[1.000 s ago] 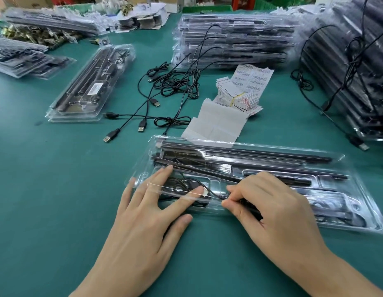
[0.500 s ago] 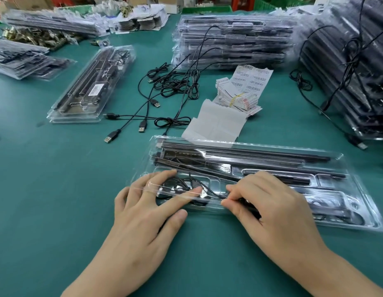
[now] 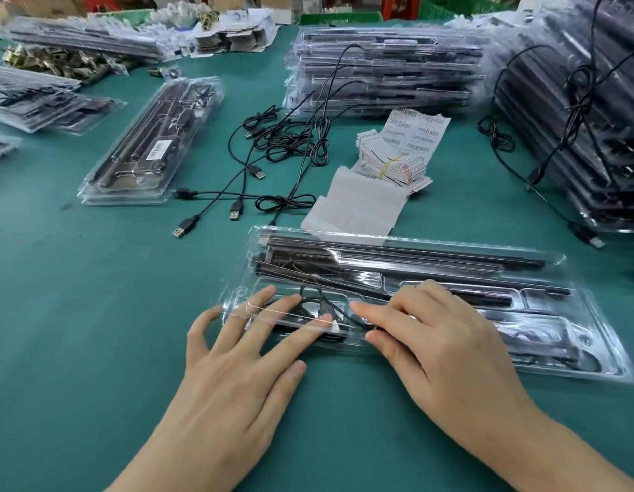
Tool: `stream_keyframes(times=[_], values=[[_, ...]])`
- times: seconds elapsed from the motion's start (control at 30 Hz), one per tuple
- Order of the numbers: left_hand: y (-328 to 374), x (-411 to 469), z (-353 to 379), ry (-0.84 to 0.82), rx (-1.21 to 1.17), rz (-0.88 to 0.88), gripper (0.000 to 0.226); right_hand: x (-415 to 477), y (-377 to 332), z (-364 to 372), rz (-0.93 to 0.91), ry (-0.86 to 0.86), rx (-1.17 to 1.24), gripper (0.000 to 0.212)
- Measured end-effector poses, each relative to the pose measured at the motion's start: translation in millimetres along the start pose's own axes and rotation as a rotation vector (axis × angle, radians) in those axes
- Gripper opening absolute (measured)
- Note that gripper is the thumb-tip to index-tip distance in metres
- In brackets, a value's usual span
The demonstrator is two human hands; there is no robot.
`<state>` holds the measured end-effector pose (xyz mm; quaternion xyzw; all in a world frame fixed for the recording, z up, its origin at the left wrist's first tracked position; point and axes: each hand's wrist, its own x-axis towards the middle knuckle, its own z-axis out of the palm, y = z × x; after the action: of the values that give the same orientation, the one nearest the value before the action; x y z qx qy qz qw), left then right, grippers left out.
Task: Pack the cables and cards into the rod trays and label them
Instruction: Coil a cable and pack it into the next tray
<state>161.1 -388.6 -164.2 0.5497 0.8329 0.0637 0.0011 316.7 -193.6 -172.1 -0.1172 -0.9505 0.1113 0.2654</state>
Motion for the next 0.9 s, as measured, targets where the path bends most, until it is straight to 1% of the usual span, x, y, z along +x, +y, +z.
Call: stream_keyframes(times=[0.1, 0.3, 0.4, 0.5, 0.63, 0.73, 0.8, 0.9], values=[[5, 1, 0, 0.046, 0.023, -0.001, 0.049, 0, 0, 0, 0.003, -0.004, 0.006, 0.033], [22, -4, 8, 0.24, 0.08, 0.027, 0.047, -1, 0, 0, 0.015, -0.004, 0.006, 0.032], [32, -3, 10, 0.32, 0.067, -0.042, 0.041, -1, 0, 1, 0.014, 0.002, 0.008, 0.031], [42, -1, 14, 0.337, 0.071, -0.126, 0.039, -1, 0, 1, 0.014, 0.006, 0.007, 0.031], [54, 1, 18, 0.32, 0.057, -0.234, 0.049, 0, 0, 1, 0.026, 0.002, -0.003, 0.032], [60, -1, 23, 0.356, -0.01, -0.306, 0.053, 1, -1, 1, 0.029, -0.002, 0.004, 0.032], [58, -3, 24, 0.382, -0.022, -0.305, 0.052, 1, -2, 0, 0.03, -0.006, 0.008, 0.032], [51, -7, 22, 0.419, 0.027, -0.207, 0.049, 1, -3, 0, 0.034, -0.009, 0.01, 0.032]])
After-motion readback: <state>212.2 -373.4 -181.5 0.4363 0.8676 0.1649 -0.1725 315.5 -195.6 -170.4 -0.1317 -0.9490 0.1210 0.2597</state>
